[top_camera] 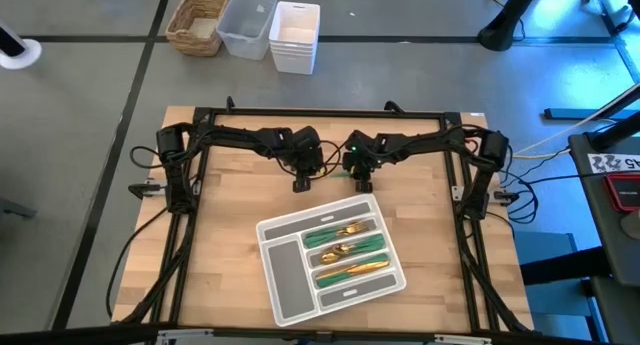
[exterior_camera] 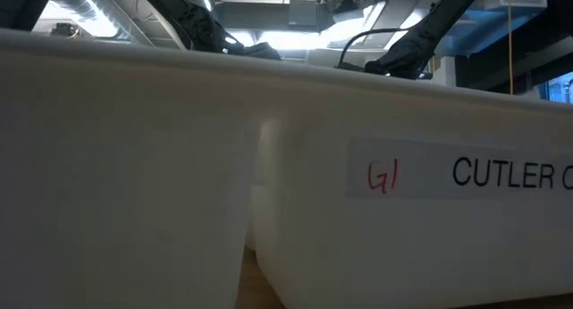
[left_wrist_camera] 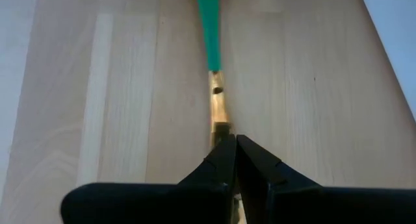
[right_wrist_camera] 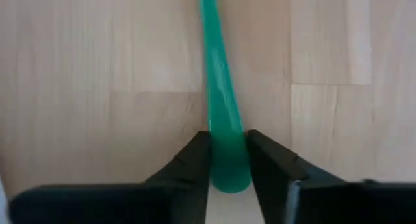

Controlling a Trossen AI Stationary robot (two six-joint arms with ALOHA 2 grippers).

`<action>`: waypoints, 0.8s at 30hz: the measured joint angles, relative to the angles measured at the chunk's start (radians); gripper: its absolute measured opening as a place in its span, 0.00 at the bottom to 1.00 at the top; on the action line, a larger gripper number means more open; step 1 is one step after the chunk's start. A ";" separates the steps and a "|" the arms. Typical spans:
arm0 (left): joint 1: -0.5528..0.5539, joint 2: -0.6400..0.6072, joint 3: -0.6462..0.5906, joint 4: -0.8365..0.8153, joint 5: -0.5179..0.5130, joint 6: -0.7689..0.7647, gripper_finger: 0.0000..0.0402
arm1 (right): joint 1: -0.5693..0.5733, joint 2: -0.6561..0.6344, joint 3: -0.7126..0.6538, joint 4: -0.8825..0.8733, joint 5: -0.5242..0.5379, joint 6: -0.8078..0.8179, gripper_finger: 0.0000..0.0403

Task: Sort silverware
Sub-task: Put the green spoon into the white silverware tray

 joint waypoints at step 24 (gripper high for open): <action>-0.001 0.062 0.001 0.135 0.003 0.014 0.08 | 0.000 0.004 -0.003 0.016 -0.051 0.084 0.01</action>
